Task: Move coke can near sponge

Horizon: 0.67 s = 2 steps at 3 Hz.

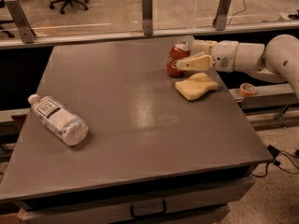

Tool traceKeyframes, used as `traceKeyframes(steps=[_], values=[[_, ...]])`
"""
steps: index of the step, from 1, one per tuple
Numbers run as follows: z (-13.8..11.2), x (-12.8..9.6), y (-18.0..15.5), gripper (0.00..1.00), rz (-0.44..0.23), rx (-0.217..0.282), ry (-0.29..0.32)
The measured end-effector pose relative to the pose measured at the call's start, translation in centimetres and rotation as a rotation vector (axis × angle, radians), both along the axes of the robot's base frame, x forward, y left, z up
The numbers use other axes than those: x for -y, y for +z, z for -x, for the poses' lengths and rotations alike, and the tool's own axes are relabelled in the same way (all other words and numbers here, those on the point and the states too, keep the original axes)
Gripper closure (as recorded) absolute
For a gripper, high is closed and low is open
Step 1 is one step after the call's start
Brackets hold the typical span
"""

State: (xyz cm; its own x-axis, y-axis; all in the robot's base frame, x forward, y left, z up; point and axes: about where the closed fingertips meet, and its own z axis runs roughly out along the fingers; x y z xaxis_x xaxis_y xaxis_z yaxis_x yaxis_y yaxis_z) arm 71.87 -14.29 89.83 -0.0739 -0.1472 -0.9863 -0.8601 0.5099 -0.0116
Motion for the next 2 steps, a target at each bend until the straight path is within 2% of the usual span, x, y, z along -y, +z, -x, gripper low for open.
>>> traceKeyframes(steps=[1,2], values=[[0.2,1.5,0.9,0.0,0.026,0.013,-0.008],[1.1,6.4,2.2,0.0,0.102,0.051,-0.093]])
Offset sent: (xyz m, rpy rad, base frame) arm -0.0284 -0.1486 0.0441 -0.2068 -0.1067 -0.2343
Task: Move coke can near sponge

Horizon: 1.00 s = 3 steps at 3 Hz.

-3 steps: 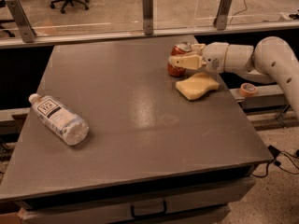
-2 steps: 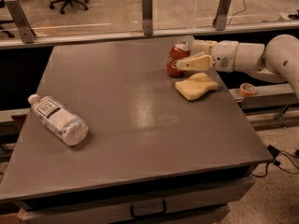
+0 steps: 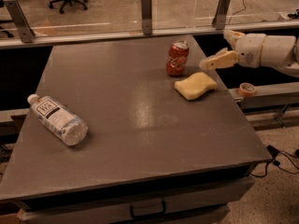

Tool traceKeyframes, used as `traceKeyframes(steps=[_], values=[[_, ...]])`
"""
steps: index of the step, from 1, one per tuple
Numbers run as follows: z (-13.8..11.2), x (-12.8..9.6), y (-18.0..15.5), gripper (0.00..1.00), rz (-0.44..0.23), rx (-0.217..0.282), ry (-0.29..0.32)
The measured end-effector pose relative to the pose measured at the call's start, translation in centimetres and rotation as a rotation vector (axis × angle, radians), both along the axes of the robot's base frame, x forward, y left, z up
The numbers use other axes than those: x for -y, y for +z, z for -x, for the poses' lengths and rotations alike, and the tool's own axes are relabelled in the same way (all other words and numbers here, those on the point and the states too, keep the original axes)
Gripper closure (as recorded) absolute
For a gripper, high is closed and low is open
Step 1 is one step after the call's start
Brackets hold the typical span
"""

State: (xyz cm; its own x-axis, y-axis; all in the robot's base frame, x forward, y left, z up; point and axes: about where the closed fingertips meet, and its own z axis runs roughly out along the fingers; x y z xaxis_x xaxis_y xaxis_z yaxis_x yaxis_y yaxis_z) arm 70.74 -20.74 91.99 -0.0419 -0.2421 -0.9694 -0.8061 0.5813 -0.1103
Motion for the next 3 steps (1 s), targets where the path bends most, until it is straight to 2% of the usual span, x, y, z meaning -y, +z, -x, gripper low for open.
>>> traceKeyframes(steps=[1,2,3], values=[[2.5,6.7,3.8,0.0,0.101,0.089,-0.145],[6.6,12.2,11.5,0.0,0.197,0.215,-0.32],[6.8,12.0,12.6,0.0,0.201,0.231,-0.326]])
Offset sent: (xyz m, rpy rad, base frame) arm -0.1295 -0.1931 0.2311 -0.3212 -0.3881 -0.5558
